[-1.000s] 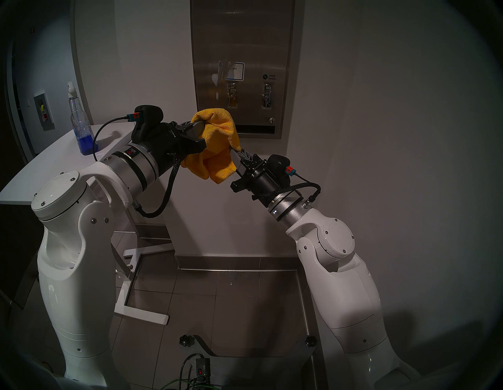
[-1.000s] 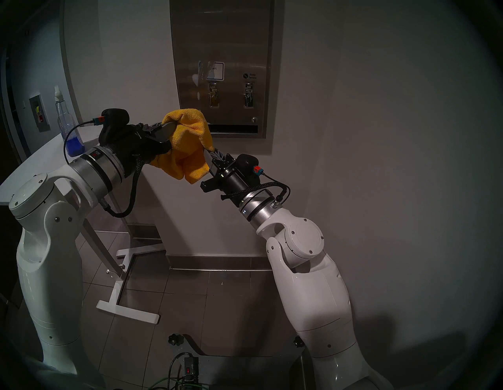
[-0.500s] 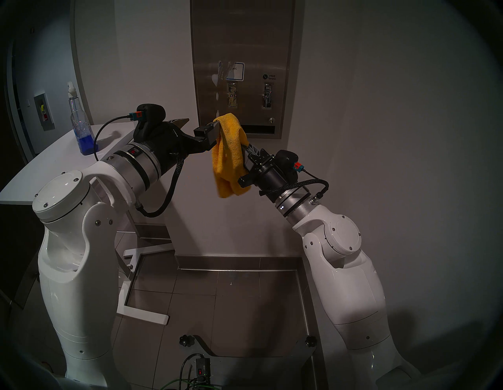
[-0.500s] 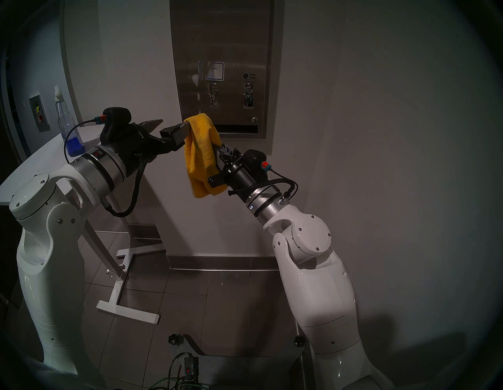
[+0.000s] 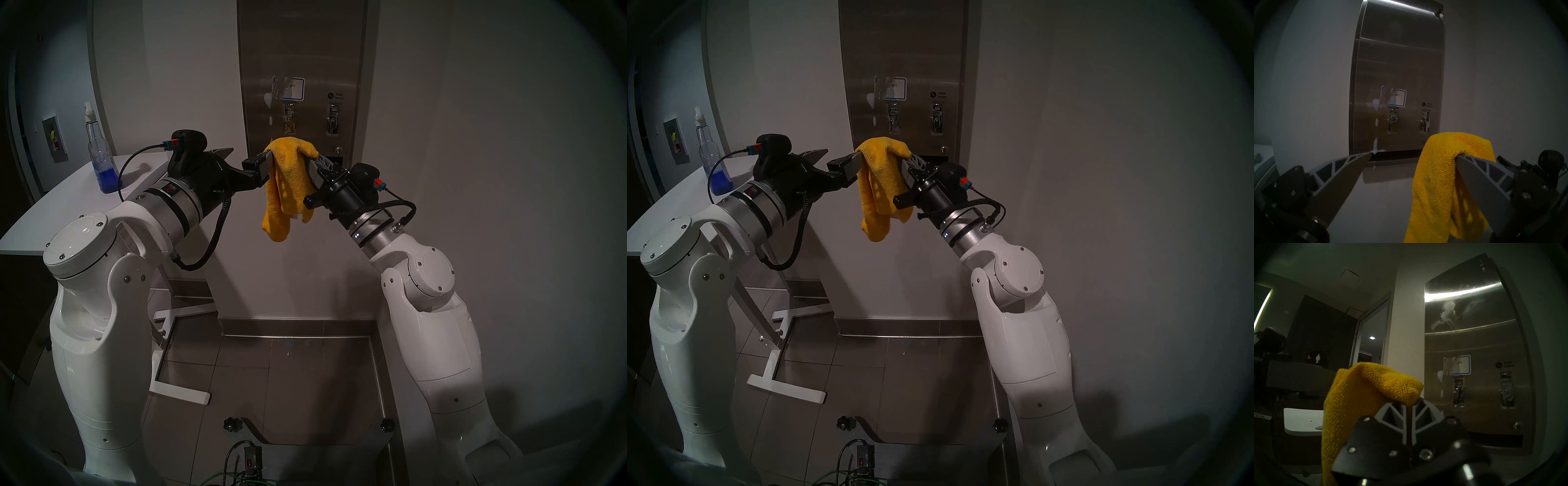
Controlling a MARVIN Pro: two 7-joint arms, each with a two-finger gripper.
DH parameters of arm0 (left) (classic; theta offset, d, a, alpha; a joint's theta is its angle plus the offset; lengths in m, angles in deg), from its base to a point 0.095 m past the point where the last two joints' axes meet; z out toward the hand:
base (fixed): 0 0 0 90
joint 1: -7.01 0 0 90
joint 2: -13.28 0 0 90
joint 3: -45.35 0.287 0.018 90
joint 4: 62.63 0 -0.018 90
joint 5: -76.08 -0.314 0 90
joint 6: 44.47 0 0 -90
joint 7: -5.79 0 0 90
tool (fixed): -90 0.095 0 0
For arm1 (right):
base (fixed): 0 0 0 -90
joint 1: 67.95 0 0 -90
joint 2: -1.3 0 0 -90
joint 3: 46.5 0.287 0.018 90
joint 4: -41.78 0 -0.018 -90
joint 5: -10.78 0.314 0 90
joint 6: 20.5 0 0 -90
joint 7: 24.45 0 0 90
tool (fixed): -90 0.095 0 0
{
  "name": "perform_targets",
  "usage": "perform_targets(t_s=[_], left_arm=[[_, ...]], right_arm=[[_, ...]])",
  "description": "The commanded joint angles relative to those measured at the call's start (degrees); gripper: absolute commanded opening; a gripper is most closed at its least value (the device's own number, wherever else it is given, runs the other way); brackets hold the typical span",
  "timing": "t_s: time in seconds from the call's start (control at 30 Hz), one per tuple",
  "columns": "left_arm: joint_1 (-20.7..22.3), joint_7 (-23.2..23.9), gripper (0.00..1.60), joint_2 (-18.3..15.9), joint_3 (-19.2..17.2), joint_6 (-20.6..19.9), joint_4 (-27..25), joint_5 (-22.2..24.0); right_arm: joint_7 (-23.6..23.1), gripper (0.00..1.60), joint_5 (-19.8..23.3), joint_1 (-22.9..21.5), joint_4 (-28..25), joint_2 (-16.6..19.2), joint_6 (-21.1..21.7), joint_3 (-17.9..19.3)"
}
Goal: Pick up the cloth and wipe the surface
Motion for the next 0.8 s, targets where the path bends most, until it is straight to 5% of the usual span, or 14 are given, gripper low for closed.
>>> perform_targets(t_s=[0.0,0.77], left_arm=[[1.1,0.4,1.60,0.1,-0.1,0.7,-1.6,0.4],[1.1,0.9,1.60,0.3,-0.3,0.5,-1.6,0.4]], right_arm=[[2.4,0.00,-1.9,-6.3,0.1,-4.1,-1.3,0.4],[10.6,0.00,-14.5,-15.9,9.3,-14.2,-7.6,-3.1]])
